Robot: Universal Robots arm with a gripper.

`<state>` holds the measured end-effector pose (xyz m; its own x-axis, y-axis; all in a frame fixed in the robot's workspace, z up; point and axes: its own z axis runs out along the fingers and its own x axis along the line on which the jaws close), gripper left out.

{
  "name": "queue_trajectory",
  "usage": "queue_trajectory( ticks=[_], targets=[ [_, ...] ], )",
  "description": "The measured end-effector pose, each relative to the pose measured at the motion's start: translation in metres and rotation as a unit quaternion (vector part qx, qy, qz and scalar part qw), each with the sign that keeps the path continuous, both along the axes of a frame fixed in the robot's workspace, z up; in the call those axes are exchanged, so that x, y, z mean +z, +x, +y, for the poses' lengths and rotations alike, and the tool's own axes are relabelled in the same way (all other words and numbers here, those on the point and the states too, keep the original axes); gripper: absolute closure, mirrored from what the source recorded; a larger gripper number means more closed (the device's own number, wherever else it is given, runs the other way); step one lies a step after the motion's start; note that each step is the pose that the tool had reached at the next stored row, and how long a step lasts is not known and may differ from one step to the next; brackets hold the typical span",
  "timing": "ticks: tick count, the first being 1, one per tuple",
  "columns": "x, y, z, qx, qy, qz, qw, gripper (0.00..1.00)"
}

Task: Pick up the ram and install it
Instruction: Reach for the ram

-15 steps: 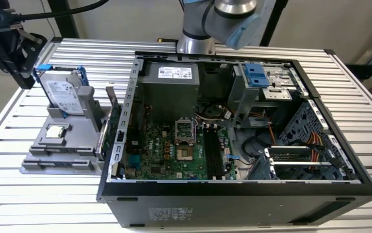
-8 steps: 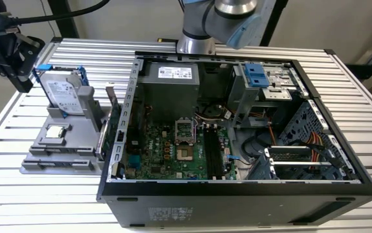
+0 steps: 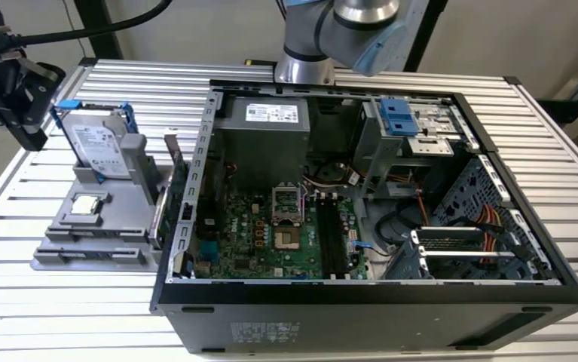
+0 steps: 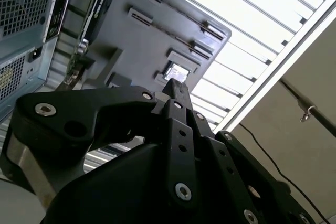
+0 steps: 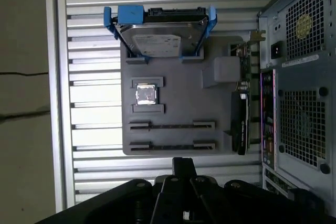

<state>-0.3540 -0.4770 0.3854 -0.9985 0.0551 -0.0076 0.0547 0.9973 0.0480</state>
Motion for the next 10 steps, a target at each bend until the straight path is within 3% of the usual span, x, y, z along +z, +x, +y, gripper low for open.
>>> queue_trajectory(
  ticks=[10],
  targets=[
    [-0.0001,0.0002,-0.0140,0.001,0.0000,0.0002,1.0000,1.00]
  ],
)
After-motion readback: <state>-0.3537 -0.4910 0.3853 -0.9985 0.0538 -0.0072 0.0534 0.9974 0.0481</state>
